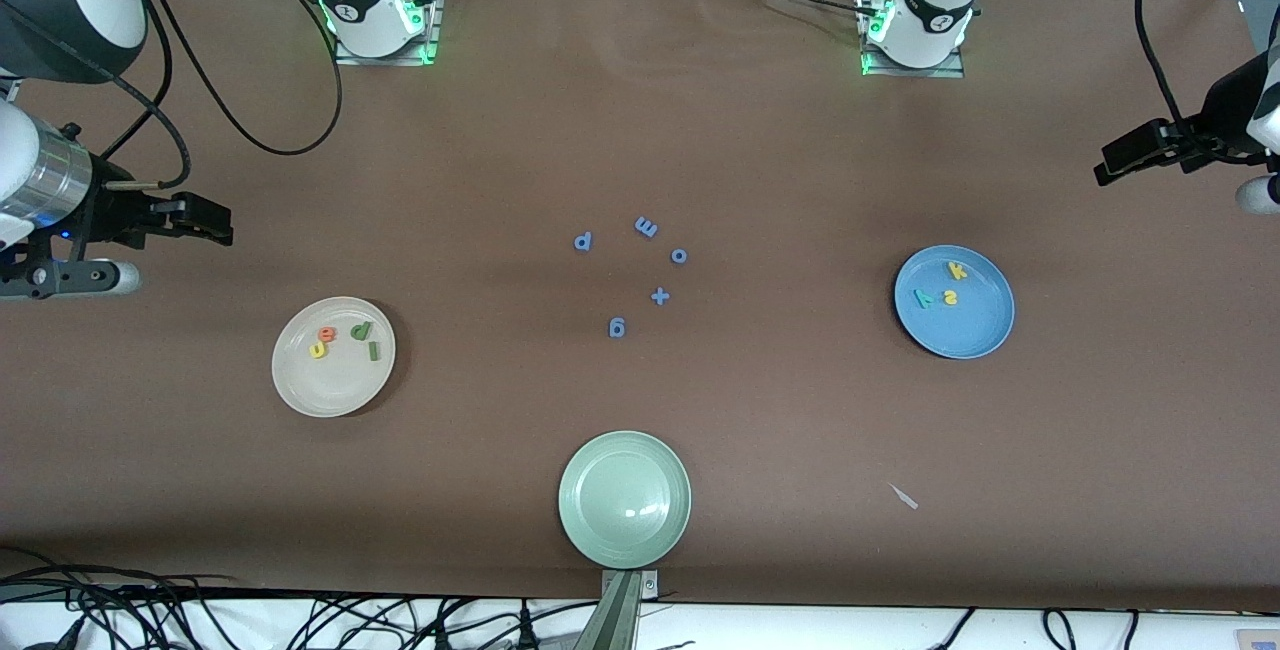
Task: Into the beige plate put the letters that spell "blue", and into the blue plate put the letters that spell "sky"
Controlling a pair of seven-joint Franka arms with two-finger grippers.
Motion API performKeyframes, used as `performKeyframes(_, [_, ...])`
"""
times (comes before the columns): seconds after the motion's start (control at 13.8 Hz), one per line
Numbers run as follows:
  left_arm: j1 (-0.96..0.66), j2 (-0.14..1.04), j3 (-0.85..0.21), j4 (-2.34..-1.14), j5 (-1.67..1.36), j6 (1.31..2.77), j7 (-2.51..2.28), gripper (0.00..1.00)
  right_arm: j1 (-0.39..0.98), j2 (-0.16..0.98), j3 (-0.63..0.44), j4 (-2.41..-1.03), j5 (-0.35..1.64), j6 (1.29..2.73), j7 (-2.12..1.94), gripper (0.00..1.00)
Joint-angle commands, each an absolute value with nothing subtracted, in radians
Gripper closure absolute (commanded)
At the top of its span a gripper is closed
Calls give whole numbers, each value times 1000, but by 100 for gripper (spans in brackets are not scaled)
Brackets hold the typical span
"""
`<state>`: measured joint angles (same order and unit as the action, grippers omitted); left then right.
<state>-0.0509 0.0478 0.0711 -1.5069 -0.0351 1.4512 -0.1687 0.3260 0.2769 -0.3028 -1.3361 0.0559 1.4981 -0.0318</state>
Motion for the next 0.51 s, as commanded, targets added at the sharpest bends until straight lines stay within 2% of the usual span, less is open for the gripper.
performKeyframes(0.0, [-49, 52, 71, -1482, -3, 1434, -158, 0, 205, 167, -183, -1460, 43, 1558, -21, 0])
performKeyframes(0.14, [-49, 49, 68, -1479, -3, 1434, -158, 0, 120, 124, -80, -1518, 34, 1586, -20, 0])
performKeyframes(0.43, [-51, 49, 57, -1479, -5, 1434, -164, 0, 114, 45, -58, -1600, 20, 1598, 21, 0])
